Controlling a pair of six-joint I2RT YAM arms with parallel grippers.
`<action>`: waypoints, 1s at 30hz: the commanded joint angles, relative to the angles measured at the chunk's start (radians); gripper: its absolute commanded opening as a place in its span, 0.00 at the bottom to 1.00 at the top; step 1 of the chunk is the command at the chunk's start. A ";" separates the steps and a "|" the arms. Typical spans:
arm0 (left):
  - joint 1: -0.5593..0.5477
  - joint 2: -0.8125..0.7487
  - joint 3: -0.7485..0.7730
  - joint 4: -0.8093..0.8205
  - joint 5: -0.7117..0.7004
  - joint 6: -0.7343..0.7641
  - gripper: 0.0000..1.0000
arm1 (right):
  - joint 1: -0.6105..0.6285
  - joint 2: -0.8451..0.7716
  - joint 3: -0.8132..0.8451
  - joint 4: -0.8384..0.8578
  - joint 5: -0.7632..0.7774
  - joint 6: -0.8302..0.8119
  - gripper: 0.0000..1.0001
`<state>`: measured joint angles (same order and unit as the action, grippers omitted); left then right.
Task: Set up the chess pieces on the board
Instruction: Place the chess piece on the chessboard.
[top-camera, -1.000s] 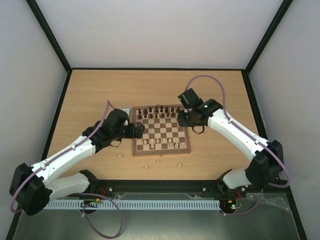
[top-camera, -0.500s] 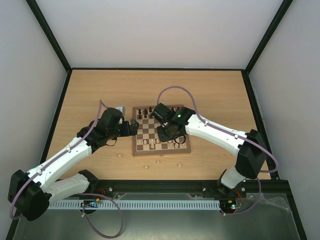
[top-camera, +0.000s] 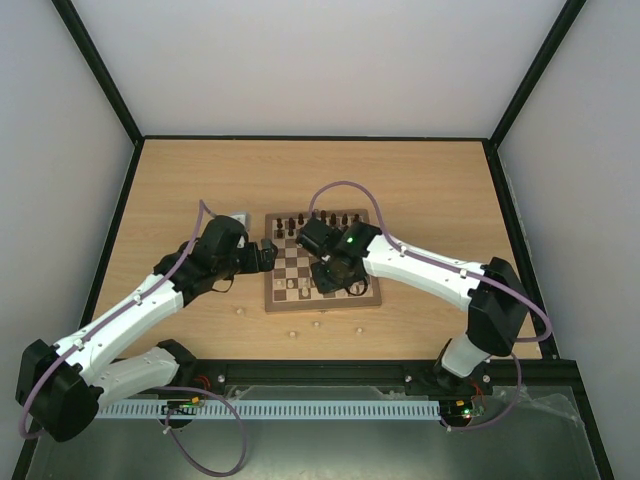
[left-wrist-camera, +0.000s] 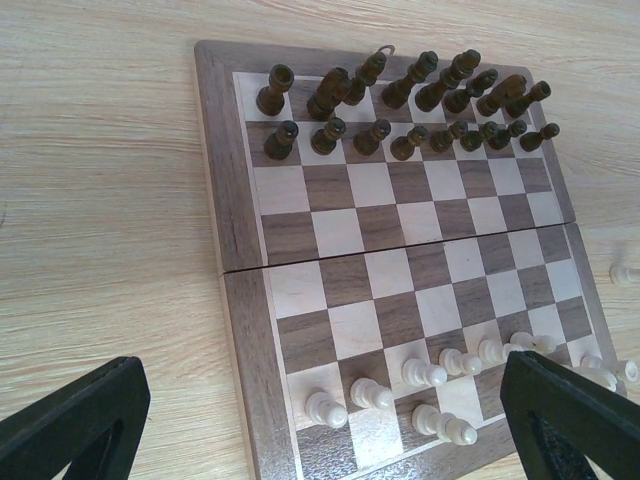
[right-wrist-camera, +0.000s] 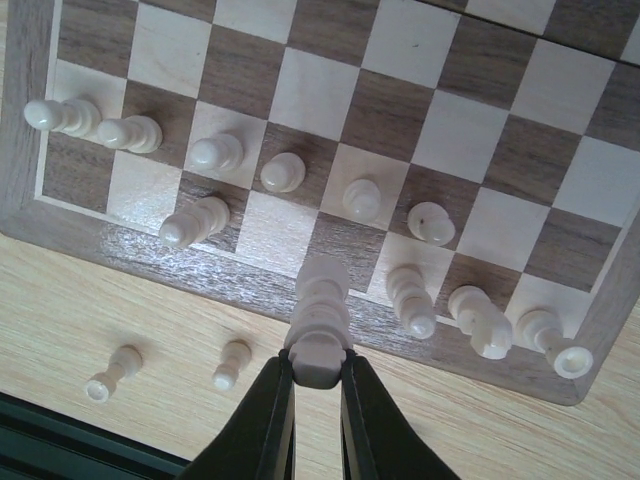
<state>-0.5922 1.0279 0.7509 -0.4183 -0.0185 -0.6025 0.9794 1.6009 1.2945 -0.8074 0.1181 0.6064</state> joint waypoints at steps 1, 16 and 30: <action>0.008 -0.009 -0.011 -0.009 0.003 0.003 0.99 | 0.036 0.033 -0.011 -0.025 0.029 0.020 0.09; 0.010 -0.014 -0.014 -0.009 0.008 0.005 0.99 | 0.051 0.071 -0.054 0.023 0.081 0.049 0.10; 0.010 -0.019 -0.016 -0.007 0.011 0.006 0.99 | 0.051 0.080 -0.073 0.040 0.084 0.057 0.10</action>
<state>-0.5884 1.0279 0.7506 -0.4183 -0.0174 -0.6025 1.0233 1.6707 1.2400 -0.7383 0.1879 0.6437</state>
